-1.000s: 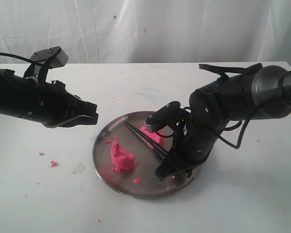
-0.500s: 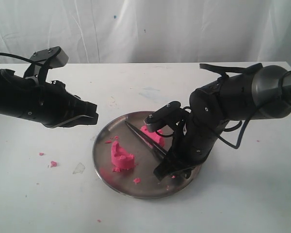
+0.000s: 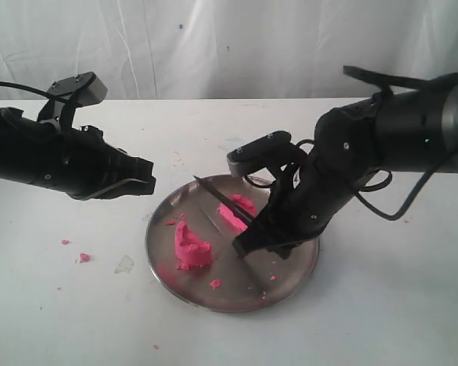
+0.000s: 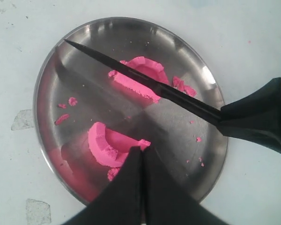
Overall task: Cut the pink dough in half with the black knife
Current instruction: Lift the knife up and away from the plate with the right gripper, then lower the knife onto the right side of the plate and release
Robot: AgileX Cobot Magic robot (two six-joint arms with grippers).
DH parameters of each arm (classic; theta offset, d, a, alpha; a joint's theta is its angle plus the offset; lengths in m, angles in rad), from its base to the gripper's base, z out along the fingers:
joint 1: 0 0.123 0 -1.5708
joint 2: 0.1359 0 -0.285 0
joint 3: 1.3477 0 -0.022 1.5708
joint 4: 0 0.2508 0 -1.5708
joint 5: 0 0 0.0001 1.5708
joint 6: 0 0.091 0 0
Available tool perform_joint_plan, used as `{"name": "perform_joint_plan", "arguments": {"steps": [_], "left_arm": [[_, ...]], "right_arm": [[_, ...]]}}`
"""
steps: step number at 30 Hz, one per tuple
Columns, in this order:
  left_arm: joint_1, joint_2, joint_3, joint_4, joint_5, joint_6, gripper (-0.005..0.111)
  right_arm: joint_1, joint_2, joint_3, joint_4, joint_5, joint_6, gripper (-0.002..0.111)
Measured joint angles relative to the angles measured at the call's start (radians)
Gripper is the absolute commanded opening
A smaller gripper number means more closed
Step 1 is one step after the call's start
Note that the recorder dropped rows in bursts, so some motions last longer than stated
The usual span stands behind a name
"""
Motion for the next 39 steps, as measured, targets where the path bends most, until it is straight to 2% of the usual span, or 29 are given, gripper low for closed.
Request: {"name": "perform_joint_plan", "arguments": {"steps": [6, 9, 15, 18, 21, 25, 28, 32, 36, 39], "left_arm": [[0.000, 0.000, 0.000, -0.004, 0.000, 0.000, 0.000], [0.000, 0.000, 0.000, -0.006, 0.000, 0.000, 0.000], [0.000, 0.000, 0.000, -0.006, 0.002, 0.000, 0.000], [0.000, 0.000, 0.000, -0.006, 0.014, 0.000, 0.000], [0.000, 0.000, 0.000, -0.006, 0.018, 0.000, 0.000], [0.000, 0.000, 0.000, -0.006, 0.018, 0.000, 0.000], [0.000, 0.000, 0.000, -0.006, 0.018, 0.000, 0.000], [0.000, 0.000, 0.000, -0.006, 0.018, 0.000, 0.000], [0.000, 0.000, 0.000, -0.006, 0.018, 0.000, 0.000], [0.000, 0.000, 0.000, -0.006, 0.027, 0.000, 0.000]], "right_arm": [[0.000, -0.123, 0.000, 0.003, -0.004, -0.030, 0.000], [0.000, -0.200, 0.000, -0.054, -0.006, -0.053, 0.000], [0.000, -0.343, 0.000, -0.312, -0.006, 0.009, 0.000], [-0.011, -0.374, 0.004, -0.528, -0.008, 0.146, 0.000], [-0.050, -0.370, 0.031, -0.713, -0.019, 0.364, 0.000], [-0.110, -0.323, 0.077, -0.814, -0.069, 0.617, 0.000], [-0.120, -0.268, 0.099, -0.814, -0.117, 0.697, 0.000], [-0.122, -0.190, 0.103, -0.712, -0.159, 0.687, 0.000], [-0.122, -0.110, 0.101, -0.564, -0.161, 0.540, 0.000], [-0.122, -0.030, 0.054, -0.308, -0.087, 0.308, 0.000]]}}
